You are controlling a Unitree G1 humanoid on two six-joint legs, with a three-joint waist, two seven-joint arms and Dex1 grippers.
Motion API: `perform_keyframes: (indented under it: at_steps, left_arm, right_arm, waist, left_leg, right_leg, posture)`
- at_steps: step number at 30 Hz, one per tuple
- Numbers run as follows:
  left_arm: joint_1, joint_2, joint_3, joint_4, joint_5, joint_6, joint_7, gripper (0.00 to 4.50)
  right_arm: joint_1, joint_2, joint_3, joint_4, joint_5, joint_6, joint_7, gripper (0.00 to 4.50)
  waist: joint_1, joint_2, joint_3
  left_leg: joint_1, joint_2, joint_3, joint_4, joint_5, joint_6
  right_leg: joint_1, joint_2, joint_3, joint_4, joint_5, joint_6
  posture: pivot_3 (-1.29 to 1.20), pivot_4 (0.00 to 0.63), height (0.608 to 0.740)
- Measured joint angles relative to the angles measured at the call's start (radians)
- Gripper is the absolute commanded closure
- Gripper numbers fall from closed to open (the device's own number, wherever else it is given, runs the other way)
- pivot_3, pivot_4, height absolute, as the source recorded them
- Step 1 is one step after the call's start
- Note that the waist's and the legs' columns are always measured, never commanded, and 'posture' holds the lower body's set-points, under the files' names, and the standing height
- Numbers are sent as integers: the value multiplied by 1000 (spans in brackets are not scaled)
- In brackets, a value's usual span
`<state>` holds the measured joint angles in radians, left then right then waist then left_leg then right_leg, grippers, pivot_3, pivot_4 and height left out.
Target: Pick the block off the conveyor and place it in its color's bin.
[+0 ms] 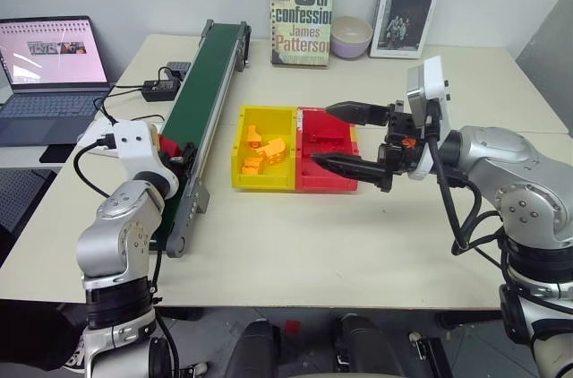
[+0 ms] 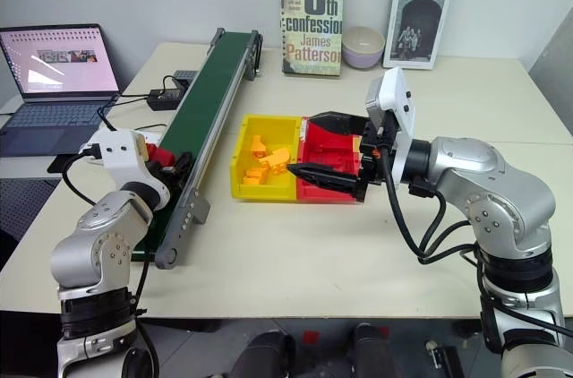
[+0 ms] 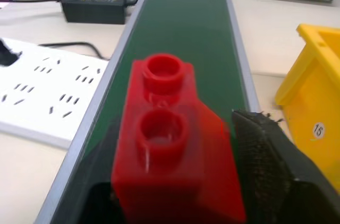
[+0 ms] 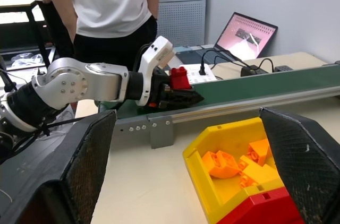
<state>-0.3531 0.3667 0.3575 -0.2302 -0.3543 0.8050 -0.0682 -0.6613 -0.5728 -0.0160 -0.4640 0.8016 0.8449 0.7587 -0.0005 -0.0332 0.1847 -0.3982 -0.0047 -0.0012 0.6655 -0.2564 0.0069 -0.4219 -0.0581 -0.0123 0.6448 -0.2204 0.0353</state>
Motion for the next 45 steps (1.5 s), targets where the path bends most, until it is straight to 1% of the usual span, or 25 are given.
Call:
perform_keyframes:
  at_steps: [2, 6, 9, 10, 11, 12, 15, 16, 17, 21, 23, 28, 29, 30, 31, 33, 35, 36, 37, 39, 40, 41, 43, 45]
  left_arm:
    - [-1, 1, 5, -10, 0, 11, 15, 2917]
    - [-19, 11, 6, -7, 2, 26, 18, 2966]
    - [-80, 60, -8, 6, 0, 36, -22, 2966]
    - [-118, 93, -40, 21, -2, 39, -68, 2966]
    - [-177, 144, -104, 43, -6, 40, -149, 2966]
    - [-230, 173, -159, 61, -10, 39, -224, 2966]
    - [-358, 209, -310, 116, -21, -2, -438, 2966]
    - [-390, 208, -356, 156, -16, -24, -493, 2966]
    - [-441, 203, -432, 236, -2, -69, -590, 2966]
    - [-570, 149, -603, 451, 53, -215, -843, 2966]
    - [-611, 127, -638, 524, 77, -282, -913, 2966]
    - [-727, 13, -678, 837, 172, -505, -1002, 2966]
    - [-733, -4, -684, 880, 186, -538, -1014, 2263]
    - [-740, -16, -685, 910, 195, -557, -1020, 2257]
    - [-751, -32, -685, 966, 206, -592, -1035, 1975]
    - [-770, -46, -678, 1019, 216, -624, -1055, 1513]
    - [-795, -56, -666, 1055, 222, -649, -1064, 1154]
    - [-803, -59, -661, 1064, 223, -663, -1068, 1068]
    - [-810, -62, -653, 1071, 224, -670, -1073, 784]
    - [-816, -68, -642, 1084, 225, -683, -1075, 452]
    - [-816, -68, -638, 1086, 229, -684, -1076, 187]
    - [-816, -64, -633, 1085, 231, -683, -1079, 56]
    - [-813, -37, -625, 1067, 235, -675, -1093, 56]
    - [-788, 34, -619, 992, 235, -648, -1126, 56]
  right_arm:
    - [16, 0, 0, 2, -3, -7, 0, 0]
    - [27, -1, 0, 4, -3, -12, -5, 0]
    - [38, -26, -3, -4, -17, -15, -20, 0]
    - [56, -48, -10, -14, -32, -17, -26, 0]
    - [80, -75, -19, -23, -48, -16, -44, 0]
    - [106, -98, -32, -41, -67, -12, -63, 0]
    - [159, -138, -62, -88, -111, 10, -134, 0]
    - [178, -145, -76, -104, -113, 24, -157, 0]
    - [207, -150, -98, -132, -113, 56, -199, 0]
    - [273, -150, -128, -214, -110, 131, -294, 0]
    - [281, -143, -131, -248, -103, 152, -326, 0]
    - [370, -83, -146, -360, -74, 197, -418, 0]
    - [381, -80, -146, -368, -74, 203, -431, 0]
    - [386, -79, -148, -372, -74, 206, -439, 0]
    - [390, -78, -154, -378, -74, 213, -457, 0]
    - [394, -78, -170, -382, -73, 217, -474, 0]
    - [394, -78, -190, -384, -72, 222, -482, 0]
    - [394, -79, -196, -384, -71, 222, -484, 0]
    - [396, -81, -200, -384, -71, 222, -483, 0]
    - [402, -89, -200, -380, -72, 219, -476, 0]
    - [406, -93, -199, -376, -73, 214, -470, 0]
    - [406, -98, -199, -370, -74, 210, -460, 0]
    - [406, -110, -197, -356, -75, 196, -440, 0]
    - [400, -135, -190, -334, -76, 176, -401, 0]
  waist:
    - [0, 0, 0]
    - [0, 0, 0]
    - [1, 0, 0]
    - [6, 0, 0]
    - [14, 0, 0]
    - [22, 0, 0]
    - [23, 0, 0]
    - [23, 0, 0]
    - [23, 0, 0]
    - [17, 0, 0]
    - [9, 0, 0]
    - [9, 0, 0]
    - [6, 0, 0]
    - [6, 0, 0]
    - [3, 0, 0]
    - [3, 0, 0]
    - [4, 0, 0]
    - [4, 0, 0]
    - [4, 0, 0]
    - [3, 0, 0]
    - [2, 0, 0]
    - [1, 0, 0]
    - [-2, 0, 0]
    - [-8, 0, 0]
  left_leg:
    - [0, 0, 0, 0, 0, 0]
    - [0, 0, 1, 0, 0, 0]
    - [-1, 0, 0, 0, 0, 0]
    - [-1, -1, 0, 0, 0, 0]
    - [-2, -2, -1, 1, 0, 0]
    - [-2, -2, -1, 1, 0, 0]
    - [-1, -3, 6, 0, 0, 0]
    - [-1, -3, 5, 0, 0, 1]
    - [-1, -3, 5, 0, 0, 1]
    - [-2, -1, 5, -1, 0, 1]
    - [-2, 0, 4, -1, 0, 1]
    - [-2, -1, 3, -1, 0, 1]
    - [-2, -1, 5, -1, 0, 1]
    - [-3, -2, 5, 0, 0, 1]
    - [-3, -2, 5, 0, 0, 1]
    - [-3, -2, 5, 0, 0, 1]
    - [-3, -2, 4, 0, 0, 1]
    - [-3, -2, 4, 0, 0, 1]
    - [-3, -2, 4, 0, 0, 1]
    - [-3, -1, 4, 0, 0, 1]
    - [-3, -1, 4, 0, 0, 1]
    - [-3, -1, 4, 0, 0, 1]
    - [-3, -1, 4, 0, 0, 1]
    - [-2, -1, 5, -1, 0, 1]
  right_leg:
    - [0, 0, 0, 0, 0, 0]
    - [0, 2, 0, 0, 0, 0]
    - [0, 3, 0, 0, 0, 0]
    - [0, 3, -1, 0, 0, 0]
    - [0, 4, -2, -1, 0, 0]
    - [0, 3, -2, -1, 0, 0]
    - [0, 2, 0, -3, 0, 0]
    - [0, 2, 0, -3, 0, 0]
    - [0, 3, 0, -3, 0, 0]
    - [-2, 5, -1, -2, -1, -1]
    - [-3, 5, 0, -1, -1, -1]
    - [-2, 6, -2, -2, -3, 3]
    - [-2, 5, 0, -2, -3, 3]
    - [-2, 5, 0, -2, -3, 3]
    - [-2, 5, 0, -2, -2, 4]
    - [-2, 5, -1, -2, -3, 4]
    - [-2, 5, -1, -2, -3, 5]
    - [-2, 5, -1, -2, -3, 5]
    - [-2, 5, -1, -2, -3, 5]
    - [-2, 5, -1, -2, -3, 5]
    - [-2, 5, -1, -2, -3, 5]
    - [-2, 5, -1, -2, -3, 5]
    - [-3, 5, -1, -1, -3, 5]
    - [-3, 6, 0, -1, -3, 4]
  posture:
    - [0, 150, 740]
    - [0, 150, 740]
    - [0, 150, 740]
    - [0, 150, 740]
    - [0, 150, 740]
    - [0, 150, 740]
    - [0, 150, 740]
    - [0, 150, 740]
    - [0, 150, 740]
    - [0, 150, 740]
    - [0, 150, 740]
    - [0, 150, 740]
    - [0, 150, 740]
    - [0, 150, 740]
    - [0, 150, 740]
    - [0, 150, 740]
    - [0, 150, 740]
    - [0, 150, 740]
    - [0, 150, 740]
    - [0, 150, 740]
    - [0, 150, 740]
    - [0, 150, 740]
    - [0, 150, 740]
    - [0, 150, 740]
